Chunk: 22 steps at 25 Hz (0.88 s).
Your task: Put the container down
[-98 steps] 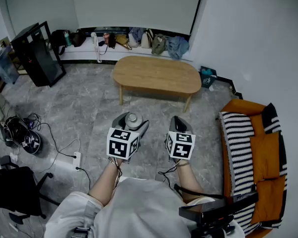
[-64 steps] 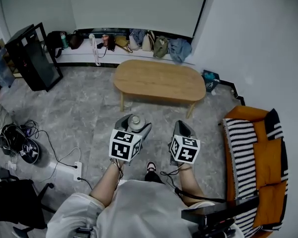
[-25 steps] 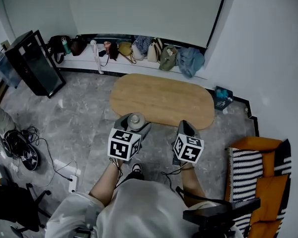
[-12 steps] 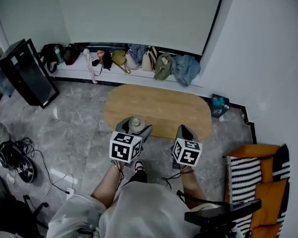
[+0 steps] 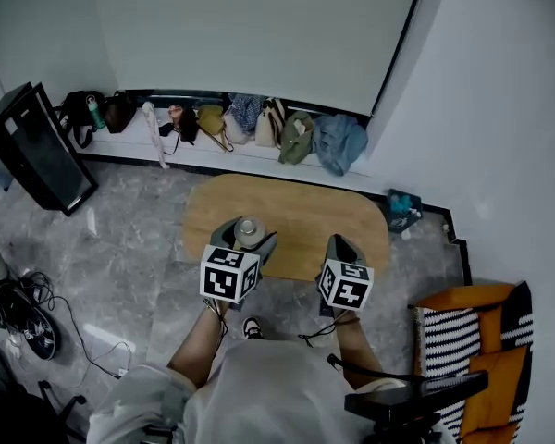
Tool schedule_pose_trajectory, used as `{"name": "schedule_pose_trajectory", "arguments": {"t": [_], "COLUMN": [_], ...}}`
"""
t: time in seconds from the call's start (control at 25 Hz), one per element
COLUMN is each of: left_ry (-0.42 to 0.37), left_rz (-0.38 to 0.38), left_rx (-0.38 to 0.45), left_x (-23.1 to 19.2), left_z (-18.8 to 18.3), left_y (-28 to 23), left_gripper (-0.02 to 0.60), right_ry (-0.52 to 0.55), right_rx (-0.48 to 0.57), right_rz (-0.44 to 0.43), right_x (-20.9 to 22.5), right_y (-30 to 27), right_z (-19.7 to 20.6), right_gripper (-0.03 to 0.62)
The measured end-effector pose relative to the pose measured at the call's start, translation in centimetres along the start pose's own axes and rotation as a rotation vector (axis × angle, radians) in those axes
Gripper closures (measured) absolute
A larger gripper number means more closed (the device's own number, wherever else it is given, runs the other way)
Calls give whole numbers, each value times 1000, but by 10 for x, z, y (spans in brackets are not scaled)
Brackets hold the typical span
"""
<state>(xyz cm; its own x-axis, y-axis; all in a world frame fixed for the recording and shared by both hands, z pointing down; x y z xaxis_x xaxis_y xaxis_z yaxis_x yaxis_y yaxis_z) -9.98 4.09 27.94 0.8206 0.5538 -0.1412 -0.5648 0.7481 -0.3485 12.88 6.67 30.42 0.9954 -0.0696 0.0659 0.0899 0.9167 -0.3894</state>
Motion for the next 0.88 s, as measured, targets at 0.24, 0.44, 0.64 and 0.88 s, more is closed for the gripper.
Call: {"name": "schedule_pose_trajectory", "arguments": {"t": [0.24,0.44,0.64,0.88], "left_ry": [0,-8,-4,17], "left_rz": [6,2,9,8], "left_rx": [3,-1,-3,-23], "left_x": [-36,-65,-89,-103], "left_z": [-19,-37,-49,-54], "left_y": [-38,-73,-107,-141], "left_gripper": [241,241,241,241], "right_ry": [10,17,26,1], "right_rx": [2,0,-13,-42], "right_rz": [3,-9,-13,2], "right_x": [-1,-2,0,17], "right_y": [-53,-100,-137,-164], "right_z": [-28,-49,-61,-61], "right_gripper": [571,571,571,571]}}
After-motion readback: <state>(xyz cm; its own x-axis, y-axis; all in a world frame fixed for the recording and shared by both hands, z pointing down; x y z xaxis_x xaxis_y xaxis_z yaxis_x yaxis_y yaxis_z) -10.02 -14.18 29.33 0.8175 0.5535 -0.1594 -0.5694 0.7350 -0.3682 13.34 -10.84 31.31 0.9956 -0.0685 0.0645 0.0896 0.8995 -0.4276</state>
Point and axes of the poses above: the fingertips, and each gripper's own axes: y backward along the fingers, x to its right, z out of its underside, the point moved 8 cm from there along y, backward along the fingers
